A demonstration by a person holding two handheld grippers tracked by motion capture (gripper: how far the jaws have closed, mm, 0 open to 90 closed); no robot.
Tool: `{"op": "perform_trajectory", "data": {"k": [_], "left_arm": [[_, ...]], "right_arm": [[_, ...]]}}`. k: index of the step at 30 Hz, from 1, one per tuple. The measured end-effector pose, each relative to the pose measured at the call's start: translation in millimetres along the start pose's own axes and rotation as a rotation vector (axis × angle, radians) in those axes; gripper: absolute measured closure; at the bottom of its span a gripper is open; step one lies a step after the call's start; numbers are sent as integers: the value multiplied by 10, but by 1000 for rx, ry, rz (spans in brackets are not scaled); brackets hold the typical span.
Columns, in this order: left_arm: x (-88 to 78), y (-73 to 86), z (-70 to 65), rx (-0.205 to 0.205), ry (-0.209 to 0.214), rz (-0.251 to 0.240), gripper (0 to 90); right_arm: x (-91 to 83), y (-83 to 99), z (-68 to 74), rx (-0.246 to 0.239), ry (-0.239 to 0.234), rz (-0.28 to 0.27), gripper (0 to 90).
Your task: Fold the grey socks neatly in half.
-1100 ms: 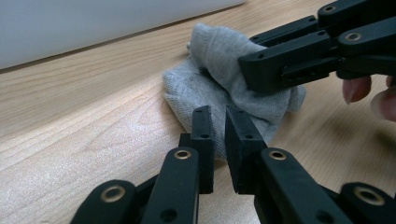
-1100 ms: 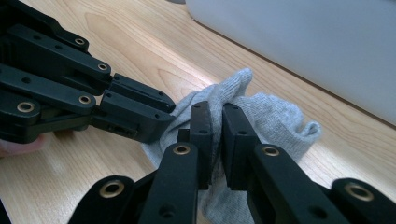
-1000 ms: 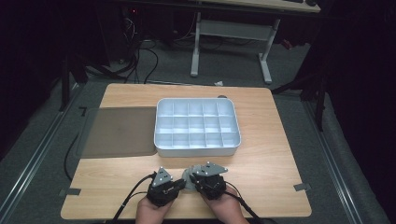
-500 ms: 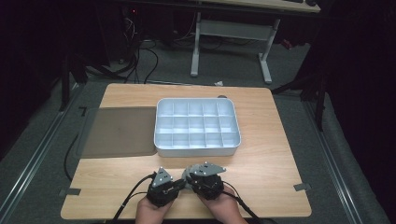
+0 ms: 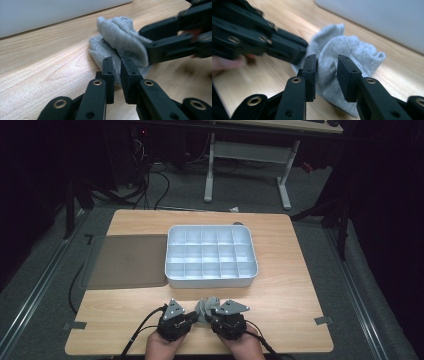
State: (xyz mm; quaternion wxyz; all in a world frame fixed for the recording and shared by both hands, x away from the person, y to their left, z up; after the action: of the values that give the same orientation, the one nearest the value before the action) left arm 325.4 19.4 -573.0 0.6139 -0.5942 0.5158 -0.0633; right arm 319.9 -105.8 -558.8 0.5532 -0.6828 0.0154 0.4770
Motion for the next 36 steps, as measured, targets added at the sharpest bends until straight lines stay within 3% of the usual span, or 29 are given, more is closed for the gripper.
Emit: {"op": "perform_trajectory", "data": {"k": [4, 12, 18, 28, 32, 33, 36], "left_arm": [[-1, 0, 2, -3, 3, 0, 815], [0, 1, 1, -3, 4, 1, 815], [3, 14, 4, -3, 2, 19, 810], [-31, 37, 33, -39, 14, 29, 801], [-118, 0, 77, -46, 18, -16, 789], [-179, -67, 109, -51, 12, -65, 790], [-208, -144, 120, -36, -1, -93, 815]], "right_arm": [[61, 14, -10, -9, -2, 4, 862], [-15, -214, 146, -38, -56, -64, 864], [104, -98, 127, -12, -79, -25, 861], [184, -17, 130, -26, -78, 7, 860], [196, -4, 150, -55, -62, 11, 861], [200, -2, 161, -64, -55, 4, 861], [197, 4, 165, -69, -49, 6, 861]]}}
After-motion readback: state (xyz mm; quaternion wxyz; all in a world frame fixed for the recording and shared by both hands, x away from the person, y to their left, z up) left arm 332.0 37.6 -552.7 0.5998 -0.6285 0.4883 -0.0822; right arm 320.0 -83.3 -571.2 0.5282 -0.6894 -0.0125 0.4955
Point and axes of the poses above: each handheld gripper's, and its own axes: x roughly forward along the jaws, y roughly out of its underside, z roughly to its left, the point moved 7 cm from there along x, roughly forward along the jaws, and after that the axes turned 1 degree about x, right-handed, at the moved point
